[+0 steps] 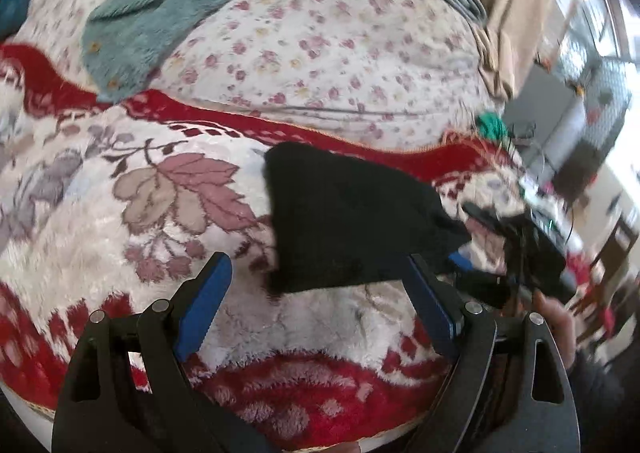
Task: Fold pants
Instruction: 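Grasp the edge of the folded black pants with the right gripper, then lift the black pants with the right gripper to unfold them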
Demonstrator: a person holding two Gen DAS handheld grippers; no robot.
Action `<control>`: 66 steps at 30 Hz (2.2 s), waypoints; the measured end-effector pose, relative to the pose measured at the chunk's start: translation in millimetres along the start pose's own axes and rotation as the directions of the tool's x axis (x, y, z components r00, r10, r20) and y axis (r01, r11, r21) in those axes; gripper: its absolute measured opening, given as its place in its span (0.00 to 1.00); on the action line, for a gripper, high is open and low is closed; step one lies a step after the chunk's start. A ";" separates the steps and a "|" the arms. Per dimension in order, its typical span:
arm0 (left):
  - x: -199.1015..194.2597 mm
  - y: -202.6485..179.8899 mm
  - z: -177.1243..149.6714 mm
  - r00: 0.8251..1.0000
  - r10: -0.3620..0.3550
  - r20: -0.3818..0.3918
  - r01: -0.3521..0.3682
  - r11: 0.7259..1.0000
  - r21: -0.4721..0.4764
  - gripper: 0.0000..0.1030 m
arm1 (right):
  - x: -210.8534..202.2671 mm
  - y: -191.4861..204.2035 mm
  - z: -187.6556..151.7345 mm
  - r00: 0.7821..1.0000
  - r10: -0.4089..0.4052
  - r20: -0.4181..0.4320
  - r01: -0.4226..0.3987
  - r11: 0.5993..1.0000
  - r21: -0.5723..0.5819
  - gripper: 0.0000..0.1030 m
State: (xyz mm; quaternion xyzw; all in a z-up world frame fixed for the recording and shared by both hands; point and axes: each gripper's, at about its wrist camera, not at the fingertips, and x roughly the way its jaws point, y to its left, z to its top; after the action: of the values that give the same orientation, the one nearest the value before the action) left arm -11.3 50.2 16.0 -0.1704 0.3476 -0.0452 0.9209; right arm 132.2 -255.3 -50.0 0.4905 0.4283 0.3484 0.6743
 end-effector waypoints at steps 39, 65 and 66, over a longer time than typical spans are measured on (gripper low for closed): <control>6.8 20.9 0.5 0.999 -0.033 -0.037 0.027 0.990 -0.140 0.85 | 26.7 82.6 -10.4 0.911 -0.387 0.139 0.408 0.803 -0.434 0.11; 11.7 59.4 -4.0 0.991 -0.091 -0.102 0.051 0.940 -0.338 0.85 | -85.0 610.8 56.3 0.487 -0.403 0.775 0.723 -0.312 -0.617 0.09; 12.0 59.3 -3.5 0.991 -0.091 -0.101 0.051 0.940 -0.338 0.85 | -88.9 612.7 57.3 0.478 -0.398 0.783 0.733 -0.310 -0.605 0.09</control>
State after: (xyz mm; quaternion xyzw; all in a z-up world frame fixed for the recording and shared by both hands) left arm -6.6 102.5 -14.5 -0.3337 0.3965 -0.0286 0.8548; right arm 119.7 -186.0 567.8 -0.3172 0.1760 0.0770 0.9287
